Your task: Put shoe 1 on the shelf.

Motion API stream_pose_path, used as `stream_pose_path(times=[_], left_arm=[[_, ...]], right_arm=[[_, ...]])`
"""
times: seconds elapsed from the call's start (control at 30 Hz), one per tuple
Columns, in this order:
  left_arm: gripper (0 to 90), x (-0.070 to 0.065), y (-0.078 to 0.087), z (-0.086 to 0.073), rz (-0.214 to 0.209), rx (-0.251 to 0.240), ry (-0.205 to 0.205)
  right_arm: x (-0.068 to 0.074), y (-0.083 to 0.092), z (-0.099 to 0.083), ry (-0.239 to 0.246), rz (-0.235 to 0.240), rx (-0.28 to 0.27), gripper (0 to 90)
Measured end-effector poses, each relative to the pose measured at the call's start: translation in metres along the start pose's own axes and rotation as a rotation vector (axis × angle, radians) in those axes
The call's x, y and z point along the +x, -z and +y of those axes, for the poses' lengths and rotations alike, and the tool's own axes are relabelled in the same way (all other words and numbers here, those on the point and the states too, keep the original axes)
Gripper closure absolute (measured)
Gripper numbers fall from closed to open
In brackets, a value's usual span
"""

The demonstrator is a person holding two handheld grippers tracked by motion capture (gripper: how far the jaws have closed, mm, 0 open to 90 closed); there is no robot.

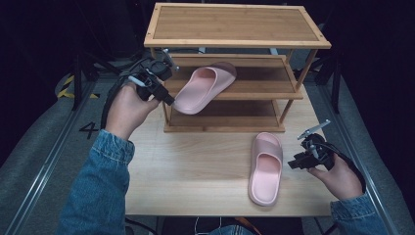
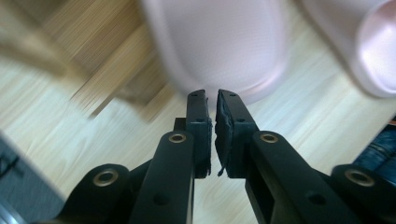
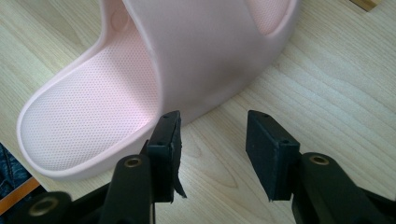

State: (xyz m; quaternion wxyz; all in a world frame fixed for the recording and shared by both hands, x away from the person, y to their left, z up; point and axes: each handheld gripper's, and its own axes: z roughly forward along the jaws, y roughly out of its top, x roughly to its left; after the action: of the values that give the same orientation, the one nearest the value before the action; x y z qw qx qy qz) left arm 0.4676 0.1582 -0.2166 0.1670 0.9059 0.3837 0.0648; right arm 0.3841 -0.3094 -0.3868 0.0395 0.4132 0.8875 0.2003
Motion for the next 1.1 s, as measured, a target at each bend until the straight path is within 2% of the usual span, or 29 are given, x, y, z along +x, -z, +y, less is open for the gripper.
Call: stream_pose_path(times=[0.17,0.3,0.37,0.47,0.57,0.7,0.73,0.9,0.93,0.97,1.1], left_arm=[[85.9,0.007,-0.011,-0.002,-0.012,0.02,0.022],[85.9,0.01,-0.017,0.001,-0.017,0.021,0.021],[85.9,0.009,-0.022,0.003,-0.036,0.019,0.006],[86.1,0.003,-0.025,0.007,-0.048,0.025,-0.004],[86.1,-0.002,-0.027,0.01,-0.083,0.006,-0.028],[85.9,-0.013,-0.031,0.018,-0.088,0.005,-0.052],[85.8,-0.015,-0.032,0.021,-0.094,-0.005,-0.076],[85.1,-0.029,-0.04,0.036,-0.11,-0.019,-0.111],[84.5,-0.033,-0.041,0.039,-0.112,-0.012,-0.093],[84.3,-0.034,-0.042,0.042,-0.116,-0.02,-0.119],[83.9,-0.04,-0.047,0.052,-0.122,-0.028,-0.126]], right_arm=[[-0.001,-0.001,0.0,0.003,0.0,0.007,55.6],[-0.001,-0.002,0.0,0.0,0.002,0.008,55.5],[-0.001,-0.002,-0.001,-0.005,0.002,0.011,55.5],[-0.001,-0.002,-0.001,-0.006,0.004,0.009,55.5],[-0.002,-0.002,-0.001,-0.007,0.001,0.009,55.5],[-0.002,-0.003,-0.001,-0.005,0.002,0.013,55.3],[-0.001,-0.003,0.0,-0.004,0.003,0.012,55.3],[-0.002,-0.004,-0.001,-0.005,0.006,0.015,55.3],[-0.003,-0.004,-0.001,-0.005,0.005,0.015,55.3],[-0.003,-0.004,-0.001,-0.004,0.005,0.015,55.3],[-0.004,-0.004,-0.002,-0.005,0.004,0.014,55.1]])
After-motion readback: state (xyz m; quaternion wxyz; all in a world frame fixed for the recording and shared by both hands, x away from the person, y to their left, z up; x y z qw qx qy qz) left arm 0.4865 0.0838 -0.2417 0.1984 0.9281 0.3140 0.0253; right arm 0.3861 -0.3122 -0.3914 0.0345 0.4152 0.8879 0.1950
